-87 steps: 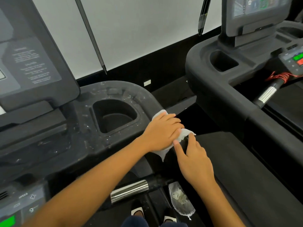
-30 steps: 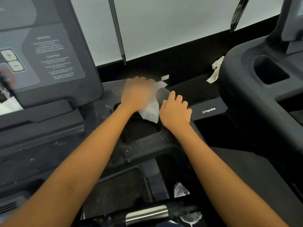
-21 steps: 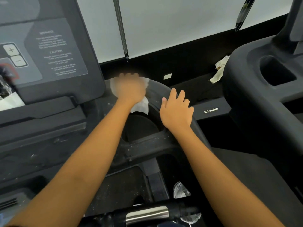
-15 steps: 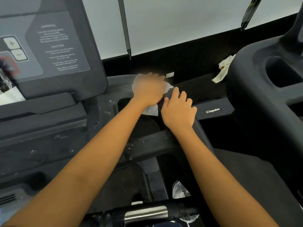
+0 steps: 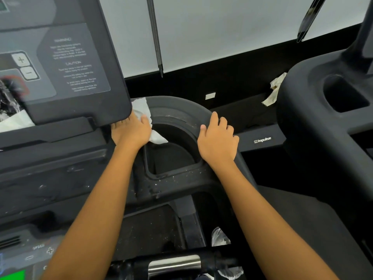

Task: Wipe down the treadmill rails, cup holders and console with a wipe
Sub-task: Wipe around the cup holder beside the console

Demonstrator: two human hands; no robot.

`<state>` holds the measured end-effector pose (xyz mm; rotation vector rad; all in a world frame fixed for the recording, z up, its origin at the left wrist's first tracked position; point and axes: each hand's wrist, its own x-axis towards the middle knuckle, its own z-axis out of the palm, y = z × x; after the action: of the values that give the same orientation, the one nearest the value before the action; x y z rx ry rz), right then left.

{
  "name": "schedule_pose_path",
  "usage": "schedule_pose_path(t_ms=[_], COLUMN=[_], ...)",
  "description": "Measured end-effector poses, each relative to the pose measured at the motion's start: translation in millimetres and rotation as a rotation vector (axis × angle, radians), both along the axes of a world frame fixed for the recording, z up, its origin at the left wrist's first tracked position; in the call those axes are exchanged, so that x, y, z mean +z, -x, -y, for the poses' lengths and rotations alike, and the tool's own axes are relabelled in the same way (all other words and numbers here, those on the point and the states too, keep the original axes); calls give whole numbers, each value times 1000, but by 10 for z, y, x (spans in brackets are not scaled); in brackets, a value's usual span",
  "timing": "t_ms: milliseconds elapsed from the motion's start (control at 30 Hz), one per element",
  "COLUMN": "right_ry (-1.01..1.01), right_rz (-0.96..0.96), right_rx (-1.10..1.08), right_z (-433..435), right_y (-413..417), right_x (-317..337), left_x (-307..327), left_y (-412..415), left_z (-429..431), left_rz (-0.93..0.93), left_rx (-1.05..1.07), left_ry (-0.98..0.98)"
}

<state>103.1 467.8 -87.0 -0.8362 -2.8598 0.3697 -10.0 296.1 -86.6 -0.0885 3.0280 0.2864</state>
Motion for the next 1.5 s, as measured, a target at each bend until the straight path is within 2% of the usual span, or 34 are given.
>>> schedule_pose_path(t_ms=[100,267,367,467,533,600,767,933,1200,1300,1400,1500], right_ry=[-14,-32,-9,7,13,33,29,25,46,70,129,216], right_rz=[9,12,-15,-37,-47,-52,-63,-46,-60,-78,-134,-193], right_rx=[1,-9,-25,-37,-34,-33,-49,-41,-29,-18,-15,-21], right_z=[12,25,35,20,8,1,19,38,22,12,-5,-35], right_y=[1,24,33,38,36,41,25,25,2,-7,-17,-33], right_x=[-9,-25,-28,-35,-40,-37,-28,-26,-12,-4,6,37], left_x=[10,70,23,-46,-24,20,11,27,-39,-71,-136,-105], left_y=[41,382,233,-16,16,121,63,-192,-289,-443,-759,-855], left_z=[-30,-184,-493,-716,-648,-429,160,11,-192,-484,-736,-643], left_rz=[-1,43,-65,-88,-90,-87,-56,-15,-51,-191,-249,-322], left_rx=[-23,-161,-370,-645,-740,-704,-359,-272,-363,-494,-734,-832], left_ry=[9,-171,-47,14,15,-3,-58,-23,-22,32,47,-19])
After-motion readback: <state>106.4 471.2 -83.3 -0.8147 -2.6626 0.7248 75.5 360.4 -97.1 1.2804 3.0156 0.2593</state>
